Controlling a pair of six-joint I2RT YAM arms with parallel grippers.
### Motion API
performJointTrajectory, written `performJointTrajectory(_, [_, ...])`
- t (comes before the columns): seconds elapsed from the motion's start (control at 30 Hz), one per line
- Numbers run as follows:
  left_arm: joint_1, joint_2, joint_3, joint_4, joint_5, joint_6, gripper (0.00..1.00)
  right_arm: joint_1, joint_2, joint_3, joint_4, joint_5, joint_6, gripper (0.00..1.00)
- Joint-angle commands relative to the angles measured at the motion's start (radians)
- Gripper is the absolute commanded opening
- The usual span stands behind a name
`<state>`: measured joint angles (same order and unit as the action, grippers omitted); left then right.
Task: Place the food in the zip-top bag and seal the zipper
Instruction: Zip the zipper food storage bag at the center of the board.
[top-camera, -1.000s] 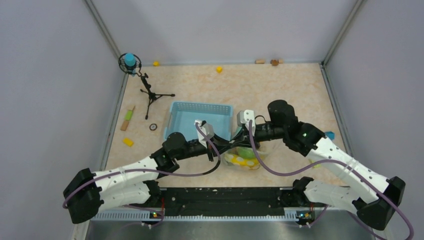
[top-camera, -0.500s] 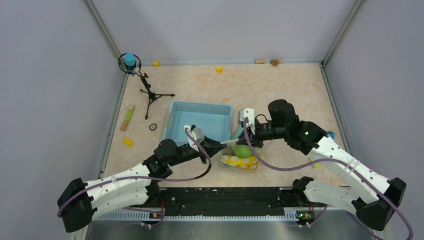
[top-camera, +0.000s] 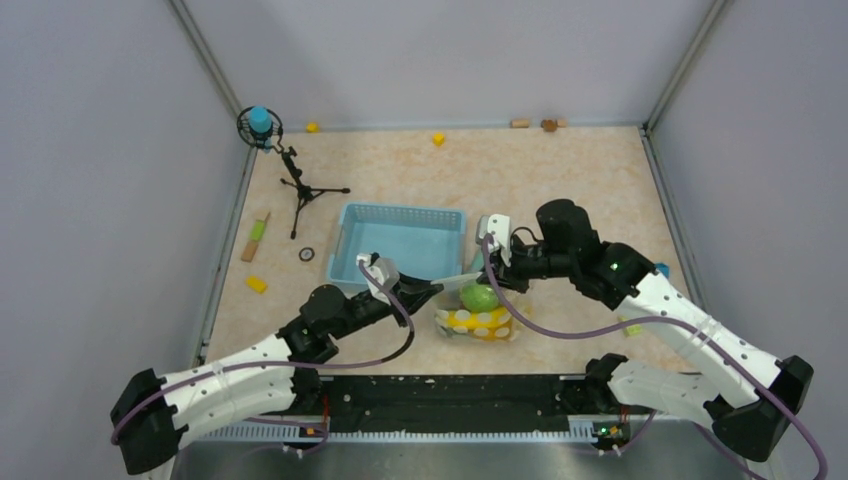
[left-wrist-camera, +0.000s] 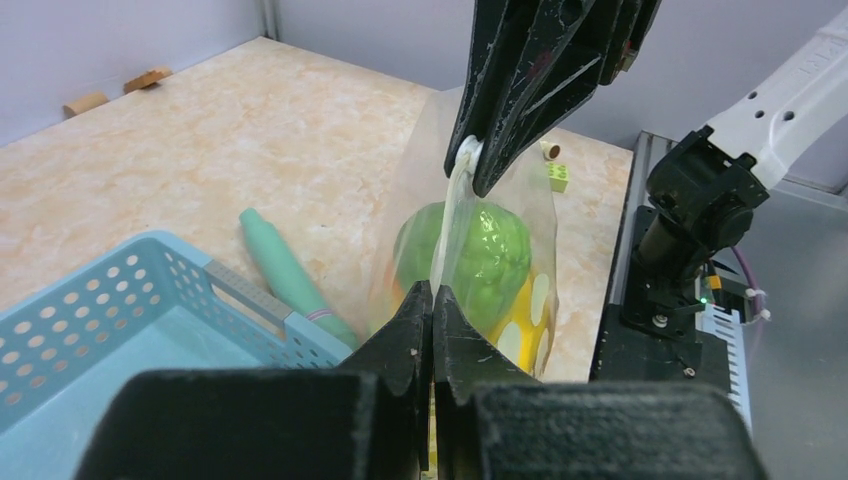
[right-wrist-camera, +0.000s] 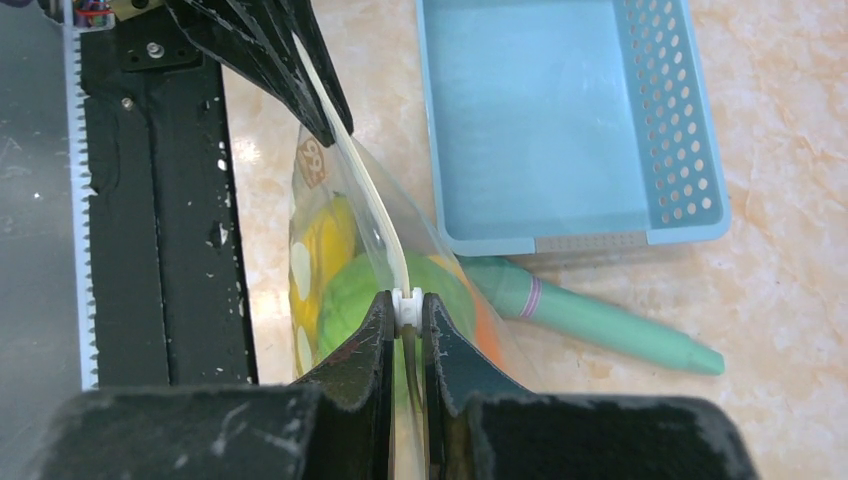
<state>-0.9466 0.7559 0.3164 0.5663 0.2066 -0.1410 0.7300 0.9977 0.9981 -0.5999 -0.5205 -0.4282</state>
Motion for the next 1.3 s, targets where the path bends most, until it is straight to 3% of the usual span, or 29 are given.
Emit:
performJointTrajectory(0.0, [0.006,-0.071,-0.024,-0.006,-0.093,0.037,0.00,-0.021,0.002,0.042,-0.029,0.126,-0.033,0.00])
performJointTrajectory(0.33, [0.007,-0.231,-0.074,-0.075,-0.315,0.099,0.00,-0.021,0.002,0.046,-0.029,0.191,-0.027,0.00])
performJointTrajectory(0.8, [0.007,-0.342,-0.120,-0.040,-0.706,0.040,0.00,-0.022,0.046,0.054,-0.024,0.249,0.020,0.00])
performJointTrajectory(1.27, [0.006,-0.369,-0.136,-0.012,-0.826,0.010,0.00,-0.021,0.091,0.077,-0.014,0.302,0.052,0.00])
